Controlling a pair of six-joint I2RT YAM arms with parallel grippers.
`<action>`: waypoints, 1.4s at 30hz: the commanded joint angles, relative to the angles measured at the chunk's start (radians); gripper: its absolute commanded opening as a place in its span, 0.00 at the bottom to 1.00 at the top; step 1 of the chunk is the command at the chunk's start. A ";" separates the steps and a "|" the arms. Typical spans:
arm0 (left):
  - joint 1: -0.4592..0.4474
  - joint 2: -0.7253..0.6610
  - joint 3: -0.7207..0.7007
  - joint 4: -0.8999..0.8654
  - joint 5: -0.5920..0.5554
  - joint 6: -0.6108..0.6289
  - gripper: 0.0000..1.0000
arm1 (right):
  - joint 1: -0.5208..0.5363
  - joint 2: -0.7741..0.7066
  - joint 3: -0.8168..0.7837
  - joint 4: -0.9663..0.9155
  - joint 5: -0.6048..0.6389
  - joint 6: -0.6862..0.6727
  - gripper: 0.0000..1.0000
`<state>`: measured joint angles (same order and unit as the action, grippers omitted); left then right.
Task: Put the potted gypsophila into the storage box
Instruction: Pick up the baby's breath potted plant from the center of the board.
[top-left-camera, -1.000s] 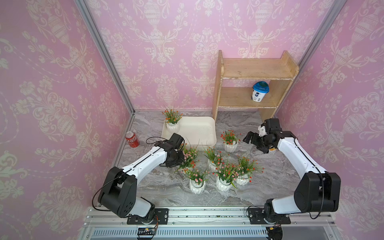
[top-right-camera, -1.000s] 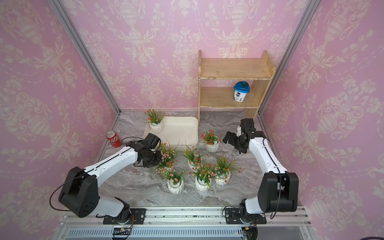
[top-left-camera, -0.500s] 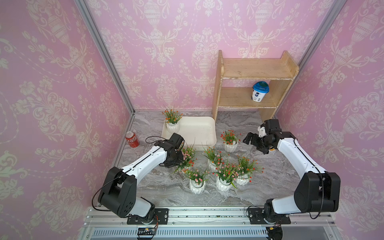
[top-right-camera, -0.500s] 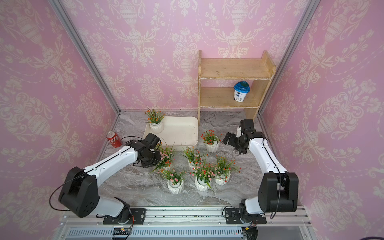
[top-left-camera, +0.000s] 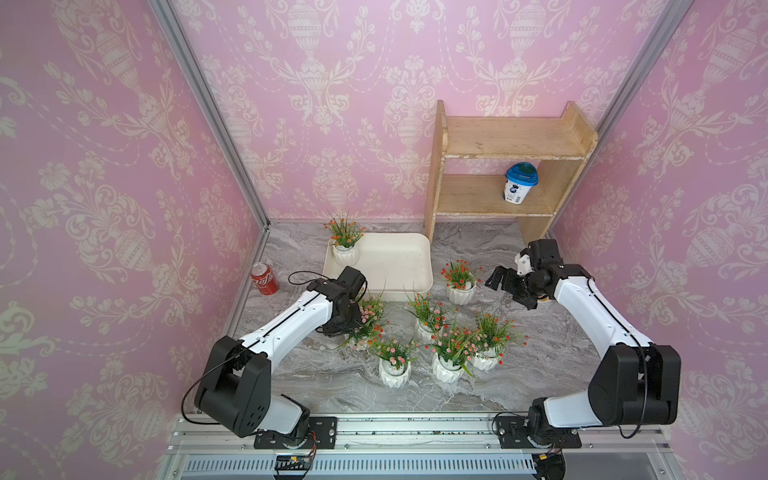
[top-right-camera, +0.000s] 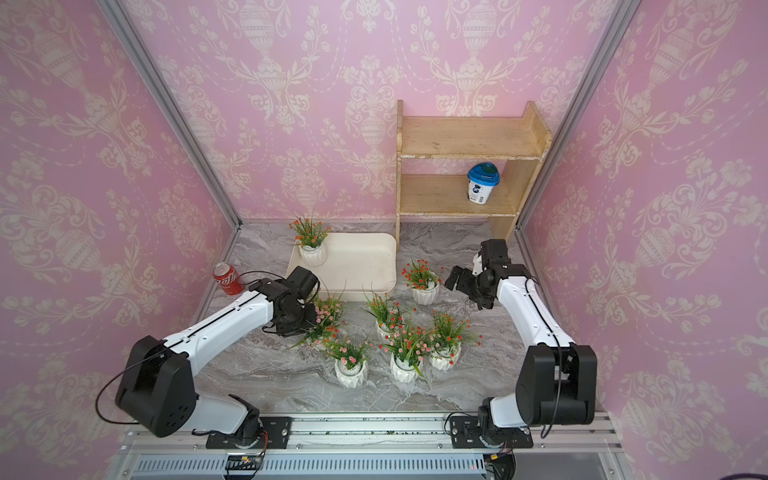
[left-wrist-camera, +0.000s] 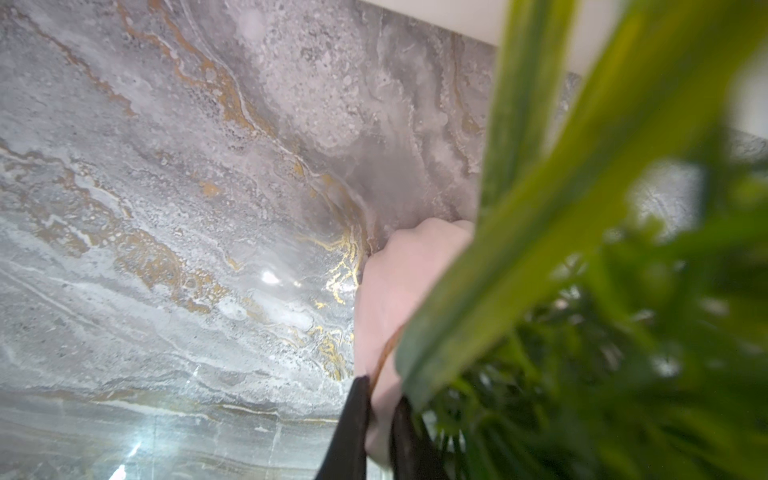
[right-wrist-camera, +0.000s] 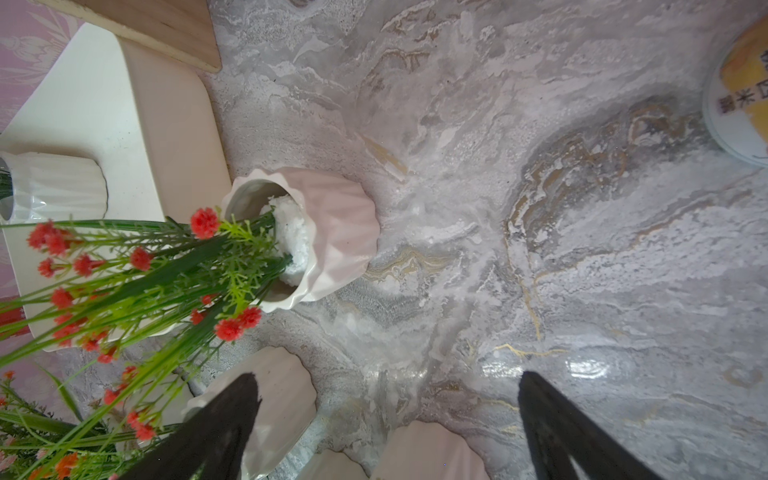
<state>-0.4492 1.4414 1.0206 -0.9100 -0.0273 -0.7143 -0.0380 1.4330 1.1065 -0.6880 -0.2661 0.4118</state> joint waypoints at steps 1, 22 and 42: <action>0.000 -0.036 0.057 -0.038 -0.039 0.037 0.00 | -0.007 -0.022 0.007 -0.007 -0.012 -0.018 1.00; 0.042 -0.109 0.189 -0.152 -0.129 0.105 0.00 | -0.007 -0.037 0.015 -0.027 -0.004 -0.023 1.00; 0.250 0.050 0.495 -0.075 -0.111 0.224 0.00 | -0.007 -0.037 0.012 -0.037 0.008 -0.039 1.00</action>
<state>-0.2268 1.4559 1.4502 -1.0416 -0.1371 -0.5274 -0.0380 1.4105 1.1065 -0.6956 -0.2649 0.3927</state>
